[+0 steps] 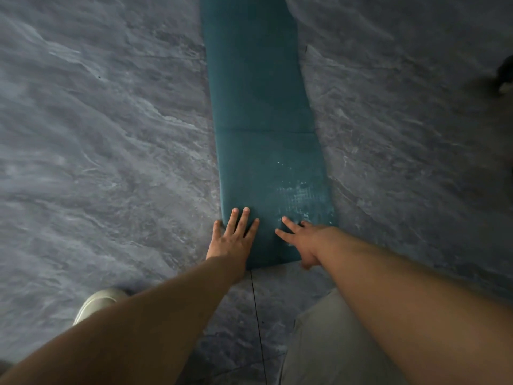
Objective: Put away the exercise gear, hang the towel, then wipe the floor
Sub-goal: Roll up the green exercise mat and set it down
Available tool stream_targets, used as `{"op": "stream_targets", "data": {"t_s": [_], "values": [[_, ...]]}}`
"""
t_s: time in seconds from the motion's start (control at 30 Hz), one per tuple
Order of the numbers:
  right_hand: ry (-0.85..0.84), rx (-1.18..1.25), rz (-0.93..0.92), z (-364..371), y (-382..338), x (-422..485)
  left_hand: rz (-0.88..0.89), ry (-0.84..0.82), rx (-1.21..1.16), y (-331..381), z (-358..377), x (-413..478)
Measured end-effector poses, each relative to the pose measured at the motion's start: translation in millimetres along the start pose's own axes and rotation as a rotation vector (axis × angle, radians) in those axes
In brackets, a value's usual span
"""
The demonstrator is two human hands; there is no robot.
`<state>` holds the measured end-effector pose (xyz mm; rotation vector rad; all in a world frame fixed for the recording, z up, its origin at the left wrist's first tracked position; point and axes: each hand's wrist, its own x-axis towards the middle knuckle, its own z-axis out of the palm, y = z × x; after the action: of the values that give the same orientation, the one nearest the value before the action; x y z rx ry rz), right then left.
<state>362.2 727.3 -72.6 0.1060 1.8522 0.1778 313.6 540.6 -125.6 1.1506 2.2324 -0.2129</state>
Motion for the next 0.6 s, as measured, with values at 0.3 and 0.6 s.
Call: {"op": "stream_targets", "data": {"t_s": [0.3, 0.6], "values": [[0.019, 0.065, -0.006, 1, 1, -4, 0.08, 0.03, -0.071, 8, -2, -14], [0.286, 0.126, -0.059, -1, -4, -22, 0.084, 0.211, -0.171, 10, -7, -30]]}}
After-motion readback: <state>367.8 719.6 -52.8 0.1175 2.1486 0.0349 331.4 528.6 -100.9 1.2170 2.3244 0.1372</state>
